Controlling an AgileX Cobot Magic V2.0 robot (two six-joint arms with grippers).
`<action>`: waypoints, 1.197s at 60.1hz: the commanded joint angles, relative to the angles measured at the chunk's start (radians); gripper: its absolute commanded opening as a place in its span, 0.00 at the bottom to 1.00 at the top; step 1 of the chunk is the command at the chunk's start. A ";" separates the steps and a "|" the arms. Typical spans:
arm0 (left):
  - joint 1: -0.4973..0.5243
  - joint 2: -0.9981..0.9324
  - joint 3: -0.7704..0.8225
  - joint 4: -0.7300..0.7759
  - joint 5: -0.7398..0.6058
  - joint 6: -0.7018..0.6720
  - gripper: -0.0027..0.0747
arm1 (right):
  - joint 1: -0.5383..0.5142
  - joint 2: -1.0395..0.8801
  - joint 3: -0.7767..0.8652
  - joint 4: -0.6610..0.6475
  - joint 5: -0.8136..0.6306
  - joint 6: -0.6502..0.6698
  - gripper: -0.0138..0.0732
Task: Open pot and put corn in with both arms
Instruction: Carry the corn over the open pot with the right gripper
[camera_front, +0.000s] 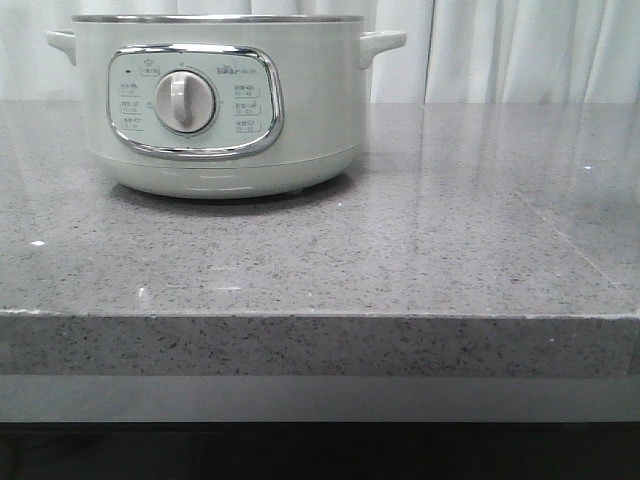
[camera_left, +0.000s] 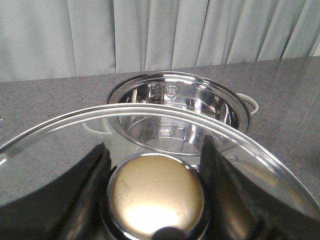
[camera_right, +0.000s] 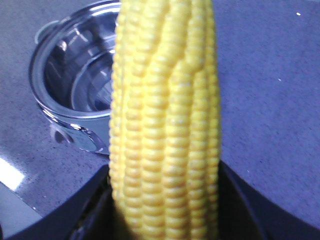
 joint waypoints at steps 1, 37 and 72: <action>0.001 -0.003 -0.041 -0.012 -0.148 -0.001 0.32 | 0.018 0.025 -0.086 0.081 -0.065 -0.048 0.50; 0.001 -0.003 -0.041 -0.012 -0.148 -0.001 0.32 | 0.292 0.444 -0.521 0.056 -0.055 -0.055 0.50; 0.001 -0.003 -0.041 -0.012 -0.148 -0.001 0.32 | 0.319 0.678 -0.594 -0.011 -0.209 -0.055 0.50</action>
